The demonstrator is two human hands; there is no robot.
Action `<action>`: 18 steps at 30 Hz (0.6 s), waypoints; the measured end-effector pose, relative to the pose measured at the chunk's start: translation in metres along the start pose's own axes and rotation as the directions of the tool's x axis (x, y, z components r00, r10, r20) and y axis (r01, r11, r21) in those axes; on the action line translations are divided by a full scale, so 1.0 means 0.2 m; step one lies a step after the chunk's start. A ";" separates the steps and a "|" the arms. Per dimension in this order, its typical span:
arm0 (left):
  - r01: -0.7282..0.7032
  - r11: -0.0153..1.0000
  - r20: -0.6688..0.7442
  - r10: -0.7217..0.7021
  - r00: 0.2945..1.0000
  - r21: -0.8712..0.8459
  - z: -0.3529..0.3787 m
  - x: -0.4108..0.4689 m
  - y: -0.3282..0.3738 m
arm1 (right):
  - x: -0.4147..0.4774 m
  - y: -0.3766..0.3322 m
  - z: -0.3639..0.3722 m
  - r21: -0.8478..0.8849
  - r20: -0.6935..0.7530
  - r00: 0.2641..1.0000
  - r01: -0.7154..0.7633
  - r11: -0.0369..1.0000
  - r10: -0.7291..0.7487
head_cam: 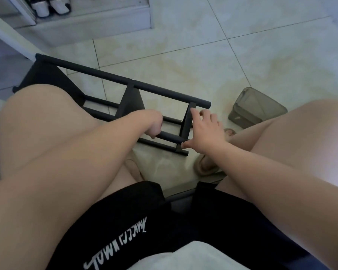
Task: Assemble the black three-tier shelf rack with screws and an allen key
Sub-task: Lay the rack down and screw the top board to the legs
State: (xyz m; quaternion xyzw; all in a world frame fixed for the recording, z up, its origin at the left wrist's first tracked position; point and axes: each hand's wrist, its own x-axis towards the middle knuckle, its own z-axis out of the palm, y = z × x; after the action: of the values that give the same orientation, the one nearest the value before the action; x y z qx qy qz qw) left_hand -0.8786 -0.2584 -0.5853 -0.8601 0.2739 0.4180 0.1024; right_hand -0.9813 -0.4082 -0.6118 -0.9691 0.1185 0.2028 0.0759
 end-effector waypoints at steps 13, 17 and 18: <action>0.097 0.053 0.103 0.129 0.986 -0.994 -0.05 0.02 -0.11 | 0.14 0.08 0.02 -0.032 0.180 0.980 0.092 0.995 -0.085; 0.097 -0.025 0.089 0.231 0.969 -0.995 -0.07 0.00 -0.12 | 0.15 0.09 0.03 -0.031 0.182 0.980 0.094 0.995 -0.086; 0.091 -0.046 0.077 0.249 0.966 -0.995 -0.07 0.00 -0.12 | 0.15 0.09 0.03 -0.031 0.182 0.980 0.093 0.995 -0.085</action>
State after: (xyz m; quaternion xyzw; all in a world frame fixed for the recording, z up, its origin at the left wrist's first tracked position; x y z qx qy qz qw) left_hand -0.8557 -0.2442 -0.5769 -0.5939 -0.0773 0.5892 -0.5424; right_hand -0.9614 -0.4296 -0.6321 -0.9523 0.0637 0.2885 0.0761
